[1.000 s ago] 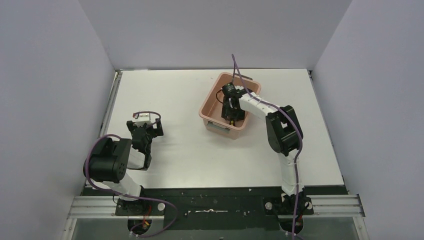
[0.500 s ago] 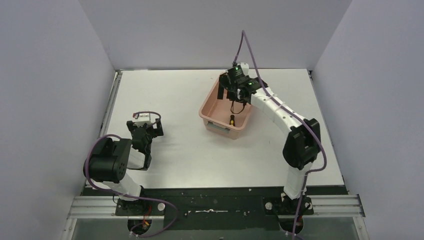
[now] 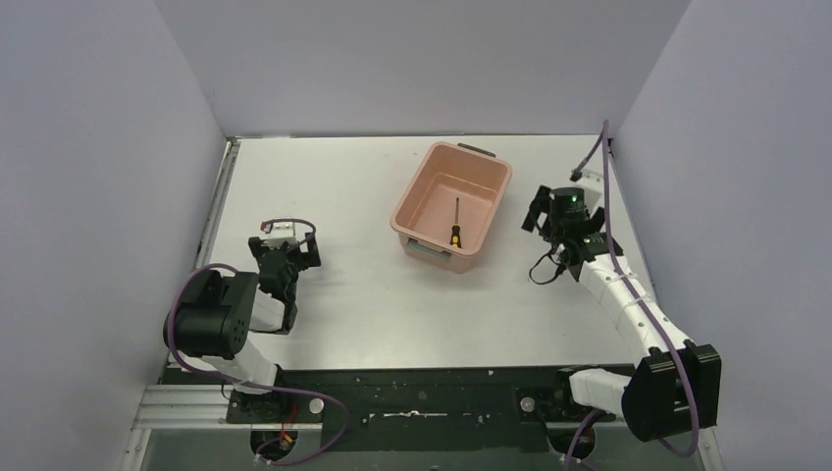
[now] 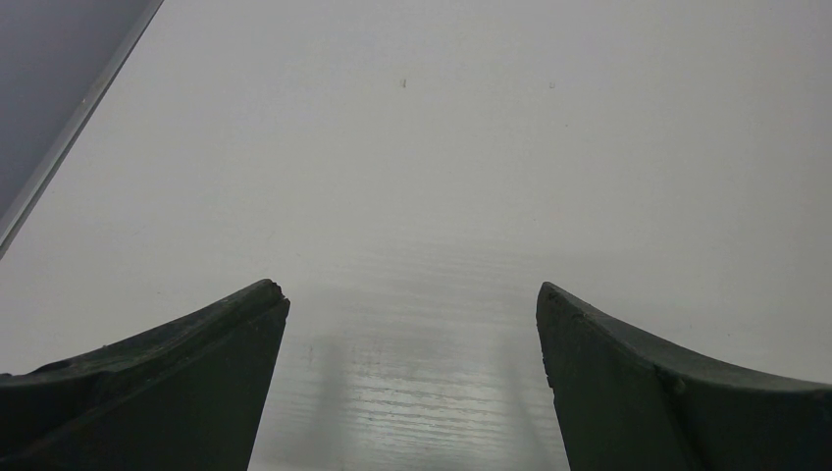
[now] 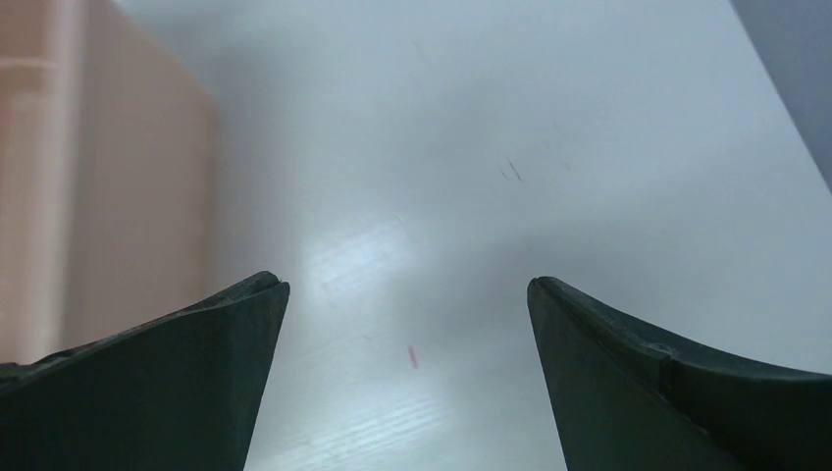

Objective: Put the screwdriver in the bin

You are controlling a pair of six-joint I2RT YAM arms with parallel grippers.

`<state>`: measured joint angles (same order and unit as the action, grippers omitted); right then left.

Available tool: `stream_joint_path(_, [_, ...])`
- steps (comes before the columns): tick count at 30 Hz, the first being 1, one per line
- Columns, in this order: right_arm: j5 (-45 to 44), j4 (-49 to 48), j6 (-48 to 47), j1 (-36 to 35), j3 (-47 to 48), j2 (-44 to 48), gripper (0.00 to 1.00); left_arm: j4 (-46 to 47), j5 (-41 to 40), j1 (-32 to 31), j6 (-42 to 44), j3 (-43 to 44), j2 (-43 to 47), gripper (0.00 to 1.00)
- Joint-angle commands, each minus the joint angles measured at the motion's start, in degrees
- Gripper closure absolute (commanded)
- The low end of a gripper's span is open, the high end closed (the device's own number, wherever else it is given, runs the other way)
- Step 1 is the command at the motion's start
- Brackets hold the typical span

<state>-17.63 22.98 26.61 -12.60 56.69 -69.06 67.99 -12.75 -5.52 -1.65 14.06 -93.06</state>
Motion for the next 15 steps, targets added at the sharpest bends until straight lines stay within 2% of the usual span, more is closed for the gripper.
stream_joint_path(1, [-1.18,-5.66,1.99,3.40,-11.08,3.49,0.00,1.54,1.07,0.29,0.42,0.26,0.83,0.03])
stream_joint_path(9, [-1.44,-9.48,3.56,5.36,-21.26,3.38,0.00,1.59,1.08,0.25,0.47,0.35,0.85,0.03])
stream_joint_path(15, [-1.62,-9.69,3.73,5.47,-21.88,3.92,0.00,1.60,1.15,0.25,0.45,0.28,0.86,0.03])
